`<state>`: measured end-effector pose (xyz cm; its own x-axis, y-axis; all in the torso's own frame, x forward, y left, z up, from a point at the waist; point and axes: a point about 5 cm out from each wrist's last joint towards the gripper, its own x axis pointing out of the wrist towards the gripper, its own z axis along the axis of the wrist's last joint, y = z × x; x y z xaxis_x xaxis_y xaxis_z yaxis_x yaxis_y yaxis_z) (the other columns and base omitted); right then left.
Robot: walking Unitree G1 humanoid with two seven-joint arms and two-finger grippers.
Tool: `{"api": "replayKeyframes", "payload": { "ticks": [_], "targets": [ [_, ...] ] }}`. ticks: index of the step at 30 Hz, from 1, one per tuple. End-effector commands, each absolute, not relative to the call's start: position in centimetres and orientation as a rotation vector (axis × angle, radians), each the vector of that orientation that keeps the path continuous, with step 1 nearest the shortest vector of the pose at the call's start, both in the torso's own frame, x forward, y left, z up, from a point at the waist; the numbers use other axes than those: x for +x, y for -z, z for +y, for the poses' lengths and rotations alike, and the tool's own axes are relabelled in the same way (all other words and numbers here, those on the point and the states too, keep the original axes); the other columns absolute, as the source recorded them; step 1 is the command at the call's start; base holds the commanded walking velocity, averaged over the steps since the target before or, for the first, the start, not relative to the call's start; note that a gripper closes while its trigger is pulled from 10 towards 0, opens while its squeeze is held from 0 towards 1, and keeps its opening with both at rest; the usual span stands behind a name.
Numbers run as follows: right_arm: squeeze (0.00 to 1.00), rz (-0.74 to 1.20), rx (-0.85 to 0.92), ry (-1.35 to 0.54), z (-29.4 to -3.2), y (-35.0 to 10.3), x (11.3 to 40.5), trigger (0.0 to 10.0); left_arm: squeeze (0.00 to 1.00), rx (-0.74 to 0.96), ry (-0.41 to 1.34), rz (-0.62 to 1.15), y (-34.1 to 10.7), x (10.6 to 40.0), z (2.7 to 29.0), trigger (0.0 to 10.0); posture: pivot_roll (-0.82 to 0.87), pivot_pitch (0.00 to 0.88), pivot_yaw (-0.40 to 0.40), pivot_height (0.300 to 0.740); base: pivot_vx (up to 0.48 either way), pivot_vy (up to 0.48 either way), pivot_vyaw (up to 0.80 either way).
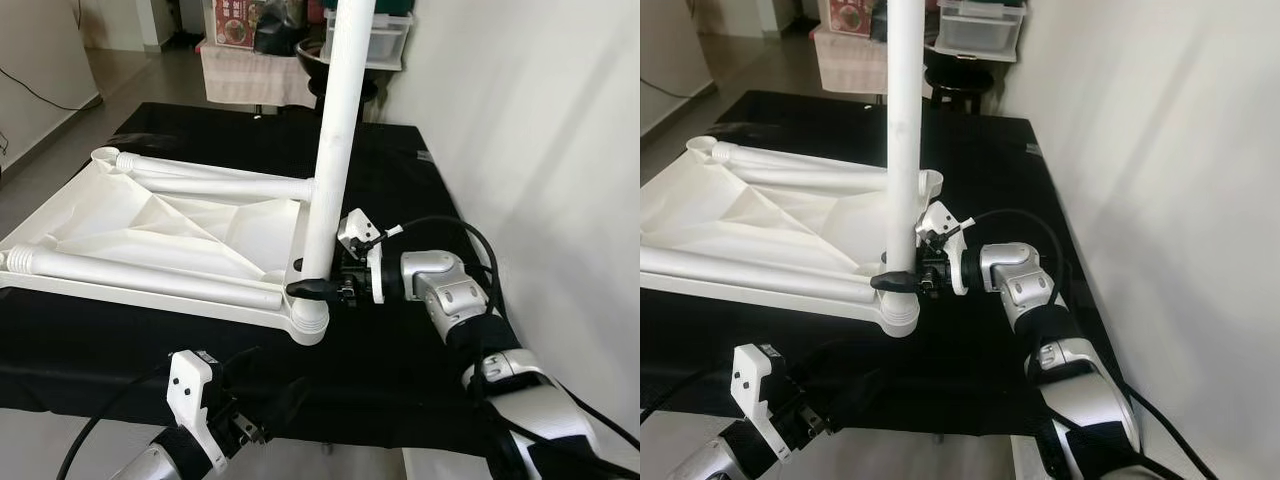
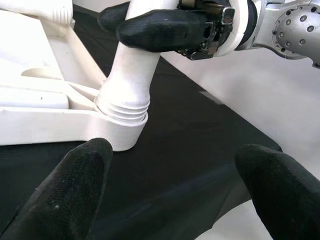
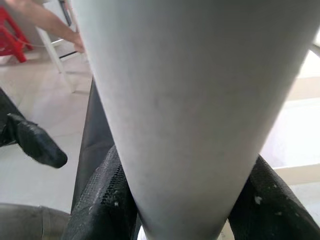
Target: Building children table
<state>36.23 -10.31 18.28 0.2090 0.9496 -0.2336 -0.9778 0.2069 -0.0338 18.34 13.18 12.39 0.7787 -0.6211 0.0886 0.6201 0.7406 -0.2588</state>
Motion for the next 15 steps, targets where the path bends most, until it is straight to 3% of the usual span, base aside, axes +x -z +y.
{"api": "replayKeyframes", "payload": {
  "ticks": [1, 6, 8, 9, 10, 11, 15],
  "targets": [
    [0.0, 0.183, -0.2, -1.343, -10.6, -18.1, 36.3, 0.0, 0.0, -0.295, 0.688, 0.014, -12.3, 18.2, 12.9, 10.0, -0.05, 0.075, -0.108, 0.74, 0.0, 0.0, 0.0],
    [0.0, 0.196, -0.215, -1.073, -12.0, -16.8, 36.9, 0.0, 0.0, -0.292, 0.682, 0.012, -12.4, 18.3, 13.1, 10.0, -0.05, 0.076, -0.116, 0.74, 0.0, 0.0, 0.0],
    [0.0, 0.142, -0.113, -0.498, -13.6, -15.0, 37.3, 0.0, 0.0, -0.288, 0.673, 0.011, -12.4, 18.2, 13.4, 10.0, -0.07, 0.078, -0.116, 0.74, 0.0, 0.0, 0.0],
    [0.0, 0.142, -0.113, -0.498, -13.6, -15.0, 37.3, 0.0, 0.0, -0.288, 0.673, 0.011, -12.4, 18.2, 13.4, 10.0, -0.07, 0.078, -0.116, 0.74, 0.0, 0.0, 0.0],
    [0.0, 0.22, -0.012, -0.327, -14.5, -12.9, 35.7, 0.0, 0.0, -0.286, 0.671, 0.01, -12.5, 18.3, 13.6, 10.0, -0.06, 0.084, -0.104, 0.74, 0.0, 0.0, 0.0],
    [0.0, 0.269, 0.002, -0.259, -14.7, -11.4, 33.7, 0.0, 0.0, -0.282, 0.67, 0.011, -12.4, 18.4, 13.7, 10.0, -0.08, 0.081, -0.085, 0.74, 0.0, 0.0, 0.0],
    [0.0, 0.286, -0.049, -0.356, -13.4, -11.0, 31.9, 0.0, 0.0, -0.279, 0.68, 0.013, -12.4, 18.9, 13.9, 10.0, -0.1, 0.064, -0.088, 0.74, 0.0, 0.0, 0.0]
  ]
}}
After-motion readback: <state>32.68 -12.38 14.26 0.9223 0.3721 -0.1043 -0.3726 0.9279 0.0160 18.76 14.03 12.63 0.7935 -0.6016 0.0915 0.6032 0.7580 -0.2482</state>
